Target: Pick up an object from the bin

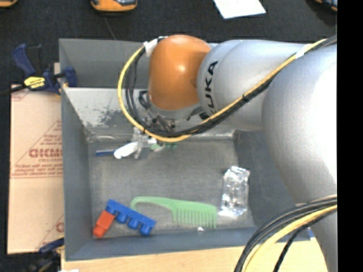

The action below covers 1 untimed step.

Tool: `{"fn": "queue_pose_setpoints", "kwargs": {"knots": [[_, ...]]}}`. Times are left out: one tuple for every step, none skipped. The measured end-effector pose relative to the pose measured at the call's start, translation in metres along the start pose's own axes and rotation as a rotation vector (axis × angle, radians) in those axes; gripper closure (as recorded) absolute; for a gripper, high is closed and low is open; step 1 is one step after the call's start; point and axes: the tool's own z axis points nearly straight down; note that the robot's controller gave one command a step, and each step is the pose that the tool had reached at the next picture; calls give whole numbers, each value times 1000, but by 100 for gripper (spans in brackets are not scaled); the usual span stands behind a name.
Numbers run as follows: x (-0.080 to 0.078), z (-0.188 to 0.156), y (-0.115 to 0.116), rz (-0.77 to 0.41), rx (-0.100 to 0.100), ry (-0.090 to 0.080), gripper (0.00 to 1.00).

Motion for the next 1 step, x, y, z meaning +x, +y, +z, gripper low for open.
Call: {"fn": "queue_pose_setpoints", "kwargs": {"knots": [[0, -17, 0, 0, 0, 0, 100]]}}
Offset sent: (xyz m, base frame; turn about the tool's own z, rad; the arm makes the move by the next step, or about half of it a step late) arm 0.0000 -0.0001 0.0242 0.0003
